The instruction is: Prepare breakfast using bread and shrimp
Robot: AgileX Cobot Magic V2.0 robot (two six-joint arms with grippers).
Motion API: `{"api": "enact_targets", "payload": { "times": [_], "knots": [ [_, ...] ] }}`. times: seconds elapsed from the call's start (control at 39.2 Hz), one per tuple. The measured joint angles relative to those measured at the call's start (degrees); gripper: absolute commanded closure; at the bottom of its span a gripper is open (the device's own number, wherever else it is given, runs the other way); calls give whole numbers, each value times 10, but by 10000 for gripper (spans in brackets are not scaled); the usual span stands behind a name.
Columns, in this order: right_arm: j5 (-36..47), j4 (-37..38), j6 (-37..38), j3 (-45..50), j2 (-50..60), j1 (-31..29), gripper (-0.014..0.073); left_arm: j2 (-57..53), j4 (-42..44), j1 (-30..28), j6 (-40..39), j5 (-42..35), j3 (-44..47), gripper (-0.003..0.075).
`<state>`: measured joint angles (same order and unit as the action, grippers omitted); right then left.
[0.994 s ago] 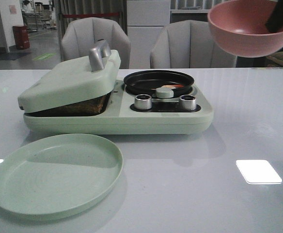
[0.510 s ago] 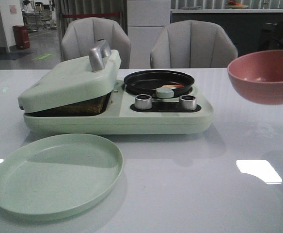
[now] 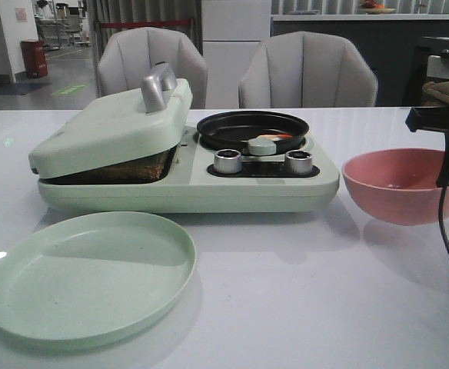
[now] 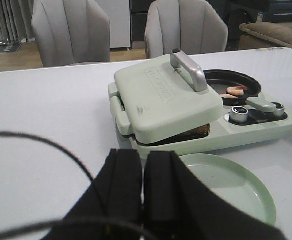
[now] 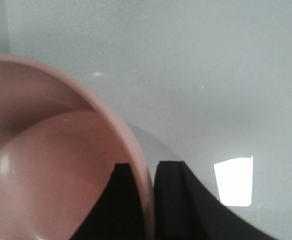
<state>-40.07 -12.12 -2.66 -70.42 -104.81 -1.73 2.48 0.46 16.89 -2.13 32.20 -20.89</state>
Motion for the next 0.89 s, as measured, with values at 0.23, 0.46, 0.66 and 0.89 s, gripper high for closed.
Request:
{"api": "enact_targets", "payload": {
  "times": [0.23,0.46,0.66,0.89],
  "knots": [
    [5,4,-17,0,-3,0,107,0,0,0,0,0,0,585],
    [4,20,-22,0,18,0,102,0,0,0,0,0,0,586],
    [18,21,-44,0,120,0,103,0,0,0,0,0,0,586],
    [27,17,-48,0,260,32,103,0,0,0,0,0,0,586]
  ]
}}
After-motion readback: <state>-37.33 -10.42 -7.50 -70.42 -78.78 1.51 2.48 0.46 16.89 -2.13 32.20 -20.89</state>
